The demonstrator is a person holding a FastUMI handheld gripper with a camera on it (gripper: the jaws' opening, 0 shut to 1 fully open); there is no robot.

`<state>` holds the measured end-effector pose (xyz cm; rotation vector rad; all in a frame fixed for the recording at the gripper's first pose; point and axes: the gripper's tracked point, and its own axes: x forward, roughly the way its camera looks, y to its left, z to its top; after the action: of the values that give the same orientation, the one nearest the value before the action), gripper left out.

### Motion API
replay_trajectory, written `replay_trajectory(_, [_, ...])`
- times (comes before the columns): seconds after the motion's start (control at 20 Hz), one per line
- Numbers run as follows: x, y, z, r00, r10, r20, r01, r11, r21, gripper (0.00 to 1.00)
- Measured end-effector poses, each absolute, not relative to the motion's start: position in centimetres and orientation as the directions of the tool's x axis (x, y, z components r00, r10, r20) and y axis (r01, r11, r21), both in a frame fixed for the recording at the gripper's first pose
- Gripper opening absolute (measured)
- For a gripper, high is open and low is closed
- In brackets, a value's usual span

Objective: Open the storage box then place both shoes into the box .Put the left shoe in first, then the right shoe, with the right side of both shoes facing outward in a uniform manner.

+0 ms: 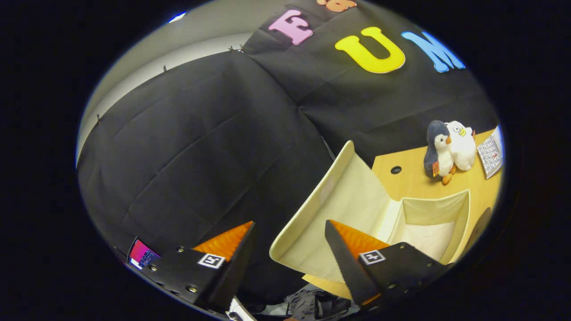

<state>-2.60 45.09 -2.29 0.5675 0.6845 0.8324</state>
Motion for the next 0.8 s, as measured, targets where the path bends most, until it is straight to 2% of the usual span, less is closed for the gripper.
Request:
replay_trajectory(0.15, [-2.3, 44.0, -2.2, 0.523, 0.793, -0.313, -0.517, 0.587, 0.623, 0.97])
replay_trajectory(0.35, [-1.3, 39.9, -2.4, 0.611, 0.727, -0.313, -0.522, 0.668, 0.531, 0.97])
replay_trajectory(0.8, [1.6, 26.0, -5.2, 0.791, 0.497, -0.357, -0.387, 0.858, 0.337, 0.97])
